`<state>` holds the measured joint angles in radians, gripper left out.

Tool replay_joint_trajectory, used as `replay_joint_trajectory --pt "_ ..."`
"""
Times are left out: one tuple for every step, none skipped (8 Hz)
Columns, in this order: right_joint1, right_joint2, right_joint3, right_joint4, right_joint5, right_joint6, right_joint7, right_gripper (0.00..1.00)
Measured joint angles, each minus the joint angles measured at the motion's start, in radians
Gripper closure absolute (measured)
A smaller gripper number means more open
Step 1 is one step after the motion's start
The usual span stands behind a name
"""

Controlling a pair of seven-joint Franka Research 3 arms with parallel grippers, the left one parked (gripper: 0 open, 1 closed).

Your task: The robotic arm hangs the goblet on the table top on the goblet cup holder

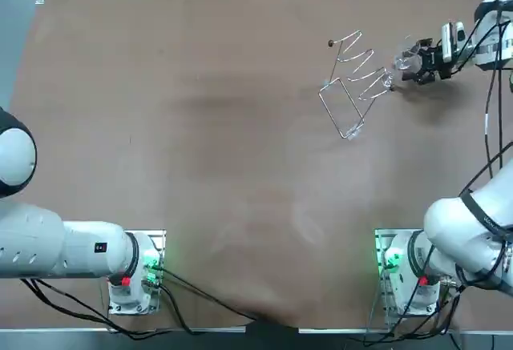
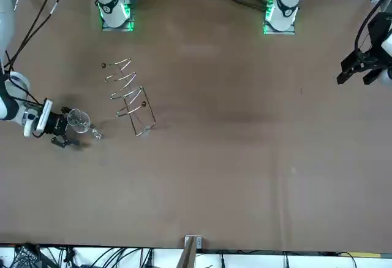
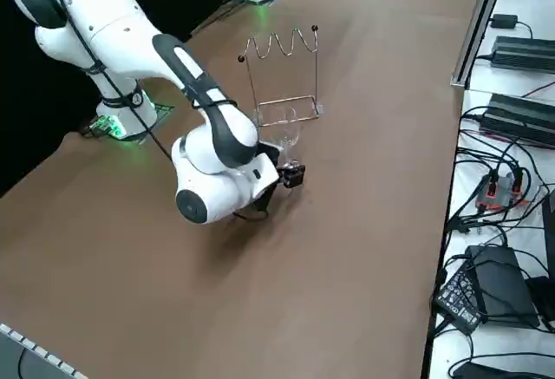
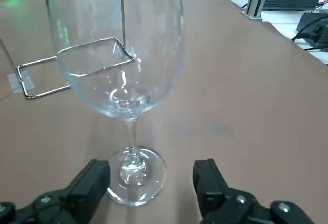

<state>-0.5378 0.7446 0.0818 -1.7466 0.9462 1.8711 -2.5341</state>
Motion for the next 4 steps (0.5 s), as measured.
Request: replay_joint_trajectory --pt "-0.001 0.009 0.000 -0.006 0.002 0.001 0.000 0.00" --pt "-0.002 0.016 0.000 -0.009 0.003 0.001 0.000 0.00" --pt "-0.002 0.020 0.000 -0.009 0.003 0.001 0.000 0.00" --pt "-0.002 0.020 0.000 -0.009 0.003 0.001 0.000 0.00"
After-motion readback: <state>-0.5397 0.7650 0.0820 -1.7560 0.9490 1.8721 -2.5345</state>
